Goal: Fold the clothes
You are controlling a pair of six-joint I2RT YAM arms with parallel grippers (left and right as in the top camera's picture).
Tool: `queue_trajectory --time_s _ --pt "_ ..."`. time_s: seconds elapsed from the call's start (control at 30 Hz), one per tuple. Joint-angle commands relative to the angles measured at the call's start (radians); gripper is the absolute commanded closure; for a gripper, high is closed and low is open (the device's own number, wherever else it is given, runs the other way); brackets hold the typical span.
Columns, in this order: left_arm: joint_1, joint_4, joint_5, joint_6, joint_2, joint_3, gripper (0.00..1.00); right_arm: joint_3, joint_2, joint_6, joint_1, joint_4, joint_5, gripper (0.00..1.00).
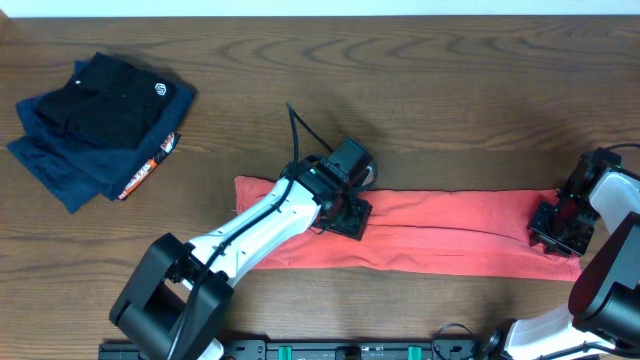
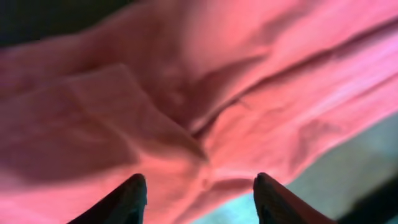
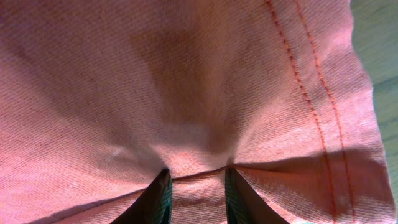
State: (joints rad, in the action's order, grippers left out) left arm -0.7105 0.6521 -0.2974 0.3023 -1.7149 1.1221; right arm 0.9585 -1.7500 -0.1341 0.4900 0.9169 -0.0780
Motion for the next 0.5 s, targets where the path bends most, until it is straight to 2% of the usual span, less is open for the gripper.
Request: queue_trajectory --time_s 0.0,0.3,0.33,0.47 --pt "0.043 0.018 0.086 -0.014 0.026 0.010 0.42 -0.005 0.014 -0.019 0.006 0.003 0.008 0.72" --pt "0.220 0.153 0.164 0.039 0.081 -0.003 0.42 0.132 0.053 0.004 0.006 0.147 0.062 0.68" --pt "0.233 0.155 0.164 0.061 0.079 -0.013 0.42 0.166 0.060 0.023 0.007 0.172 0.069 0.64" --pt "0.258 0.139 0.164 0.134 0.074 -0.065 0.42 0.246 0.071 0.138 0.008 0.223 0.083 0.37"
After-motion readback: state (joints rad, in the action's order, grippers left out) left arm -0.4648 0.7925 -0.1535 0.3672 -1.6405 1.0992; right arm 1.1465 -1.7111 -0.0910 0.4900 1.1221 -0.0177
